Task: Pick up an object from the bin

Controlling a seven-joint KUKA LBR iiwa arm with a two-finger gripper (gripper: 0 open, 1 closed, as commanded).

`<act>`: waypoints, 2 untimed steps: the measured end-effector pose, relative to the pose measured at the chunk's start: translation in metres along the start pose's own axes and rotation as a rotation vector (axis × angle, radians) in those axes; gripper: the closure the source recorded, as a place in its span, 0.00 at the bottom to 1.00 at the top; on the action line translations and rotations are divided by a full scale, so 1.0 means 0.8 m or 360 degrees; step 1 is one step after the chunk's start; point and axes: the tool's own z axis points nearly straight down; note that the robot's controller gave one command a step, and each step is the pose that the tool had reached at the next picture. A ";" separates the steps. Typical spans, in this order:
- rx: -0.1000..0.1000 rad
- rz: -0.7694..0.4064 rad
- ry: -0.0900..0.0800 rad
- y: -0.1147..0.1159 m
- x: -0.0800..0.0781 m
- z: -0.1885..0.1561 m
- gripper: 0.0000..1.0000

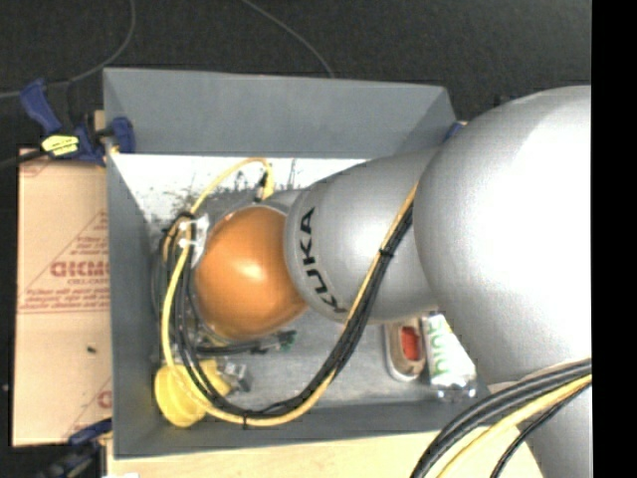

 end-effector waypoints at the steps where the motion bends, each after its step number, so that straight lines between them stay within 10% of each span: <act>1: 0.0002 -0.0033 -0.0004 0.000 -0.003 -0.002 1.00; 2: -0.0004 -0.0008 -0.0003 0.001 -0.001 -0.008 1.00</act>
Offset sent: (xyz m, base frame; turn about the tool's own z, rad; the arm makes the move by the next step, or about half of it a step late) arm 0.0000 -0.0001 0.0297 0.0000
